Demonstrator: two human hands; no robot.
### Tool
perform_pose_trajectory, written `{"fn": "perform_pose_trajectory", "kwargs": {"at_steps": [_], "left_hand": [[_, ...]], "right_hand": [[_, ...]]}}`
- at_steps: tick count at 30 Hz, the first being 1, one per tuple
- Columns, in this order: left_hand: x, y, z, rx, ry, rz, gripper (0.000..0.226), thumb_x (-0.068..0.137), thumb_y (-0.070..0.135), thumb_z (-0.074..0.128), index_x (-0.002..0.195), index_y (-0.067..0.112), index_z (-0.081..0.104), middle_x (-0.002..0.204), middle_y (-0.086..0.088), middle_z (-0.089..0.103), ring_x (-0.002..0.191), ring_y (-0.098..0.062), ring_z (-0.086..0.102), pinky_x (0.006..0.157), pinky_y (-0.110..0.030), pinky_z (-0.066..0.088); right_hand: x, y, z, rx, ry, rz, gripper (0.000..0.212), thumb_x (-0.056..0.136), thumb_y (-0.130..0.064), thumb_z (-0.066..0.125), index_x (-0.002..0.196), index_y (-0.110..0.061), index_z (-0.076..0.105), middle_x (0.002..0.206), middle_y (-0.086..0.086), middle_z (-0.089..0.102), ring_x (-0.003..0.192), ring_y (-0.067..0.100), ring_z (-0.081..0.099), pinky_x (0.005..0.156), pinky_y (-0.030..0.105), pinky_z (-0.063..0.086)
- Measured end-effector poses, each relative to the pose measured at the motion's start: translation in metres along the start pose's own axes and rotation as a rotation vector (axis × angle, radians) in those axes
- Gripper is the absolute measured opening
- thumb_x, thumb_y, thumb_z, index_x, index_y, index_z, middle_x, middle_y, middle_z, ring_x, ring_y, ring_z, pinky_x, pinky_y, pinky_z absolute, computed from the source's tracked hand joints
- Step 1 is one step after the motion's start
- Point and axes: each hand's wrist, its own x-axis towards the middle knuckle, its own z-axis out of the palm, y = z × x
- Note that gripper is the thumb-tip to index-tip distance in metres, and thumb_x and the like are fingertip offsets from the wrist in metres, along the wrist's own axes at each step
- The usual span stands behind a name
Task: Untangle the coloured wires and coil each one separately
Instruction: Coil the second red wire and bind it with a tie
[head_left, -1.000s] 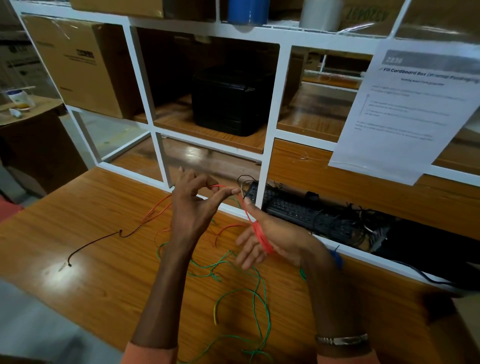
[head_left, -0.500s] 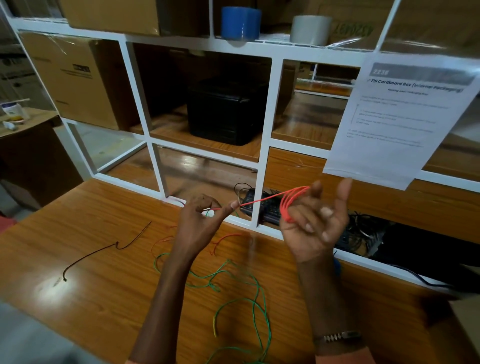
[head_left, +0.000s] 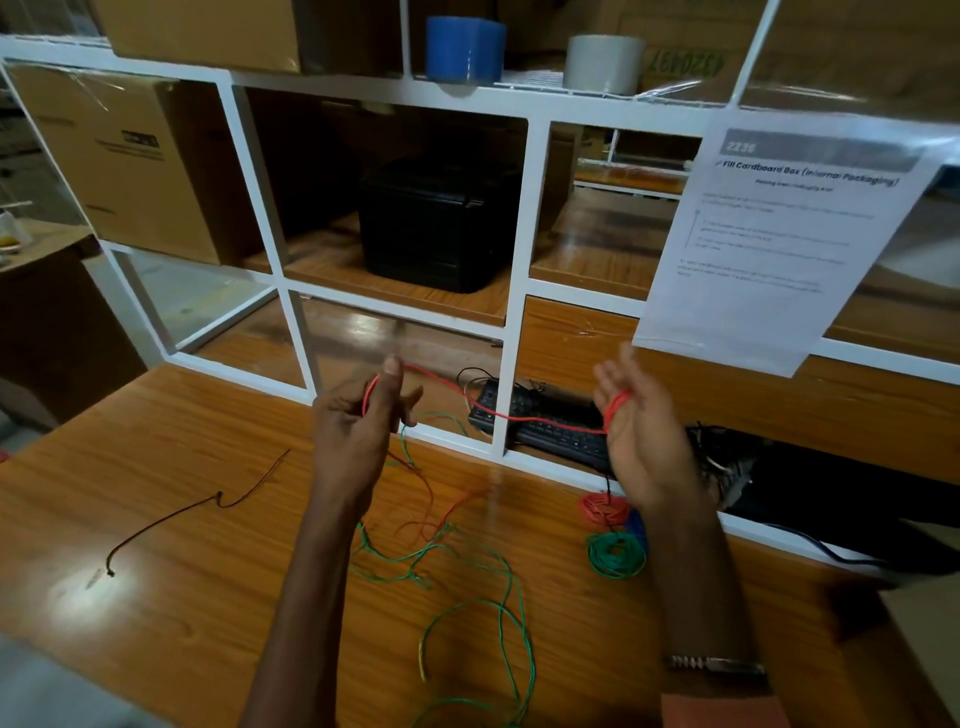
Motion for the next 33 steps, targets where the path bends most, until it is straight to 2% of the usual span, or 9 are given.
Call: {"fn": "perform_pose_trajectory", "kwargs": {"at_steps": [4, 6, 10, 14, 17, 20, 24, 30, 33], "left_hand": [[0.003, -0.008, 0.006, 0.042, 0.105, 0.012, 0.052, 0.108, 0.033, 0.055, 0.068, 0.000, 0.061, 0.060, -0.015, 0.058, 0.059, -0.022, 0.057, 0.078, -0.039, 0.062], [0.004, -0.006, 0.006, 0.094, 0.138, 0.035, 0.049, 0.108, 0.036, 0.055, 0.074, 0.003, 0.067, 0.068, -0.011, 0.067, 0.063, -0.025, 0.063, 0.071, -0.037, 0.056], [0.006, -0.011, 0.014, 0.144, 0.211, 0.015, 0.043, 0.106, 0.039, 0.056, 0.083, 0.006, 0.072, 0.077, -0.009, 0.074, 0.065, -0.019, 0.069, 0.064, -0.021, 0.053], [0.007, -0.026, 0.010, 0.161, 0.254, -0.051, 0.048, 0.105, 0.047, 0.057, 0.083, 0.008, 0.073, 0.077, -0.007, 0.074, 0.069, -0.023, 0.070, 0.065, -0.023, 0.055], [0.007, -0.037, 0.005, 0.289, 0.093, -0.091, 0.041, 0.103, 0.048, 0.059, 0.083, 0.017, 0.076, 0.080, 0.003, 0.076, 0.072, -0.012, 0.072, 0.064, -0.017, 0.052], [0.002, -0.042, 0.005, 0.375, -0.246, -0.107, 0.048, 0.104, 0.049, 0.058, 0.071, 0.017, 0.073, 0.063, 0.002, 0.068, 0.056, -0.007, 0.059, 0.056, -0.028, 0.044], [-0.008, -0.040, 0.015, 0.374, -0.405, -0.114, 0.060, 0.103, 0.050, 0.059, 0.060, 0.009, 0.067, 0.056, -0.009, 0.066, 0.050, -0.016, 0.058, 0.059, -0.032, 0.046], [-0.013, -0.035, 0.021, 0.312, -0.473, -0.076, 0.072, 0.103, 0.049, 0.058, 0.049, 0.002, 0.060, 0.047, -0.013, 0.058, 0.045, -0.022, 0.060, 0.069, -0.049, 0.061], [-0.012, -0.028, 0.025, 0.231, -0.497, -0.106, 0.079, 0.103, 0.056, 0.055, 0.051, -0.003, 0.058, 0.042, -0.014, 0.055, 0.042, -0.029, 0.058, 0.071, -0.048, 0.063]], "right_hand": [[-0.005, 0.021, 0.003, -0.650, -0.419, 0.354, 0.074, 0.089, -0.069, 0.060, 0.135, -0.012, 0.056, 0.135, 0.011, 0.065, 0.124, 0.030, 0.061, 0.113, 0.048, 0.045], [-0.015, 0.028, 0.009, -0.780, -0.743, 0.449, 0.051, 0.101, -0.057, 0.048, 0.110, -0.010, 0.066, 0.119, 0.020, 0.073, 0.107, 0.037, 0.070, 0.090, 0.035, 0.057], [-0.025, 0.045, 0.031, -0.814, -1.047, 0.573, 0.081, 0.098, -0.070, 0.044, 0.114, 0.004, 0.070, 0.093, 0.018, 0.078, 0.052, 0.018, 0.064, 0.058, 0.023, 0.049], [-0.027, 0.041, 0.029, -0.457, -1.154, 0.486, 0.081, 0.103, -0.063, 0.040, 0.097, 0.010, 0.074, 0.067, 0.014, 0.073, 0.026, 0.011, 0.040, 0.032, 0.018, 0.028], [-0.021, 0.038, 0.021, -0.004, -1.166, 0.314, 0.074, 0.104, -0.061, 0.042, 0.095, 0.003, 0.078, 0.053, 0.008, 0.068, 0.021, 0.014, 0.027, 0.025, 0.024, 0.014], [-0.012, 0.036, 0.017, 0.520, -1.163, 0.181, 0.078, 0.106, -0.060, 0.036, 0.105, 0.008, 0.073, 0.056, 0.009, 0.069, 0.025, 0.015, 0.035, 0.029, 0.021, 0.021], [-0.012, 0.032, 0.012, 0.923, -0.889, 0.080, 0.078, 0.101, -0.061, 0.047, 0.120, 0.013, 0.062, 0.072, 0.011, 0.073, 0.049, 0.012, 0.066, 0.051, 0.021, 0.043], [-0.012, 0.014, 0.004, 0.929, -0.406, -0.037, 0.080, 0.105, -0.057, 0.045, 0.156, 0.003, 0.031, 0.143, 0.016, 0.059, 0.122, 0.021, 0.064, 0.098, 0.026, 0.048], [-0.013, 0.015, 0.013, 0.529, -0.236, -0.022, 0.066, 0.106, -0.050, 0.046, 0.152, -0.003, 0.035, 0.148, 0.018, 0.055, 0.136, 0.027, 0.056, 0.118, 0.038, 0.038]]}}
